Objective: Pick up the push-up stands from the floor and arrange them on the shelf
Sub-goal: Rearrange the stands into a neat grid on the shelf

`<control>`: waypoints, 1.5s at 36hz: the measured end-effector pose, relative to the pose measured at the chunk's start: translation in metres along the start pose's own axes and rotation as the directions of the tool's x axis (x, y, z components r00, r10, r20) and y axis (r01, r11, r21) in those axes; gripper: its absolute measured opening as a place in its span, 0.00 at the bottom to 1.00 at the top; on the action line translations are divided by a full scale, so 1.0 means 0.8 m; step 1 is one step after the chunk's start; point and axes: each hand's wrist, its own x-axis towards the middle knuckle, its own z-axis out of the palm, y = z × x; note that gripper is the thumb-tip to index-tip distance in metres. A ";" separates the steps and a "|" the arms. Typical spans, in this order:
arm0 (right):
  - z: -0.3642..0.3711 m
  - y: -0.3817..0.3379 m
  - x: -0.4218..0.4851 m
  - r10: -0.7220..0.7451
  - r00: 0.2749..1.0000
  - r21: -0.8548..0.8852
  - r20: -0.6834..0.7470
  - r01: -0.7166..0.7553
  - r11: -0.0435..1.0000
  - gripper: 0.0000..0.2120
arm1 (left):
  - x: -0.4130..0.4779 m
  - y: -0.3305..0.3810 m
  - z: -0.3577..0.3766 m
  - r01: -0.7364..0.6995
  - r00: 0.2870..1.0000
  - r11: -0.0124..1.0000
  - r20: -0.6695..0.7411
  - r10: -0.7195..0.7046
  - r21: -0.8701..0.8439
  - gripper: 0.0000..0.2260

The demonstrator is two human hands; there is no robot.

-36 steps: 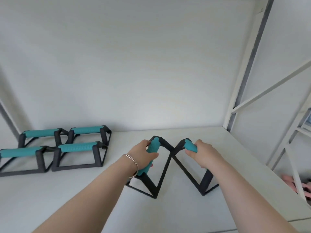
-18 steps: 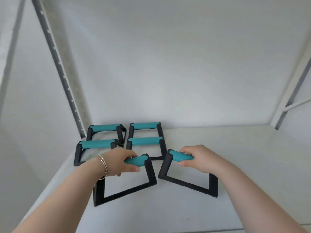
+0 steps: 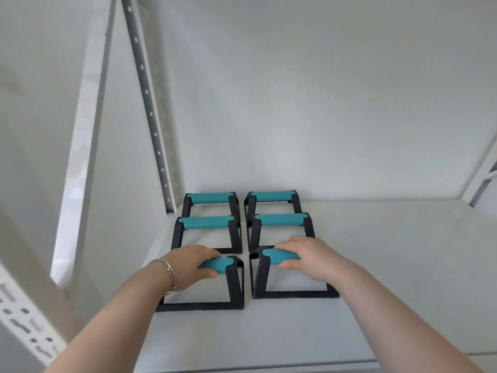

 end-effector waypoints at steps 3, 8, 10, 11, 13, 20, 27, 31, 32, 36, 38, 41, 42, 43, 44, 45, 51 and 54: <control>0.007 0.001 0.002 0.009 1.000 -0.013 -0.004 -0.009 1.000 0.19 | 0.004 -0.004 0.005 -0.014 0.999 0.999 -0.044 0.015 0.029 0.18; 0.013 0.001 0.003 0.051 0.998 0.038 -0.041 -0.049 0.998 0.20 | 0.008 -0.012 0.013 -0.030 0.993 0.999 -0.114 0.032 0.022 0.19; 0.015 -0.001 0.003 0.059 0.996 0.048 -0.072 -0.056 0.997 0.19 | 0.011 -0.014 0.017 -0.031 0.990 0.999 -0.140 0.034 0.023 0.19; 0.015 -0.002 0.004 0.051 0.995 0.042 -0.085 -0.047 0.998 0.19 | 0.013 -0.015 0.018 -0.028 0.988 0.999 -0.149 0.032 0.026 0.19; 0.016 -0.004 0.004 0.044 0.994 0.042 -0.102 -0.040 0.998 0.18 | 0.017 -0.016 0.021 -0.023 0.987 0.999 -0.156 0.027 0.031 0.19; 0.016 -0.006 0.003 0.054 0.991 0.049 -0.120 -0.049 0.998 0.16 | 0.022 -0.018 0.027 -0.016 0.983 0.999 -0.182 0.025 0.051 0.19; 0.016 -0.005 0.002 0.026 0.990 0.030 -0.138 -0.022 0.999 0.17 | 0.023 -0.017 0.027 -0.002 0.984 0.999 -0.178 0.010 0.043 0.19; 0.018 -0.002 0.000 -0.007 0.991 -0.008 -0.135 0.006 1.000 0.19 | 0.021 -0.016 0.026 -0.004 0.986 0.999 -0.168 0.010 0.039 0.19; 0.018 -0.002 0.000 -0.008 0.991 -0.010 -0.134 0.007 1.000 0.19 | 0.021 -0.015 0.026 -0.006 0.986 0.999 -0.164 0.012 0.038 0.19; 0.018 -0.002 0.000 -0.014 0.990 -0.019 -0.139 0.012 1.000 0.20 | 0.018 -0.011 0.023 -0.002 0.988 0.999 -0.157 0.008 0.038 0.18; 0.018 -0.002 -0.001 -0.019 0.991 -0.019 -0.133 0.017 1.000 0.20 | 0.018 -0.010 0.022 -0.002 0.987 0.999 -0.159 0.008 0.039 0.18; 0.020 -0.002 -0.001 -0.014 0.992 -0.024 -0.127 0.011 1.000 0.19 | 0.017 -0.010 0.023 -0.010 0.987 0.999 -0.160 0.016 0.038 0.19; 0.021 -0.001 -0.002 -0.009 0.992 -0.024 -0.128 0.006 1.000 0.19 | 0.017 -0.010 0.023 -0.012 0.987 0.999 -0.158 0.018 0.043 0.19; 0.021 -0.001 -0.002 -0.005 0.991 -0.025 -0.131 0.002 1.000 0.19 | 0.017 -0.010 0.024 -0.012 0.987 0.999 -0.158 0.019 0.048 0.19; 0.022 -0.001 -0.002 -0.003 0.991 -0.025 -0.136 -0.001 1.000 0.19 | 0.017 -0.009 0.024 -0.010 0.987 0.999 -0.159 0.018 0.051 0.19; 0.023 -0.001 -0.002 -0.001 0.990 -0.026 -0.139 -0.003 1.000 0.19 | 0.017 -0.009 0.024 -0.008 0.987 0.999 -0.160 0.016 0.051 0.19; 0.023 -0.003 0.000 -0.001 0.989 -0.031 -0.146 -0.003 1.000 0.19 | 0.015 -0.008 0.021 -0.017 0.987 0.999 -0.157 0.023 0.043 0.19; 0.022 -0.002 0.002 -0.009 0.991 -0.044 -0.136 0.004 0.999 0.19 | 0.014 -0.006 0.017 -0.017 0.990 0.999 -0.139 0.022 0.038 0.19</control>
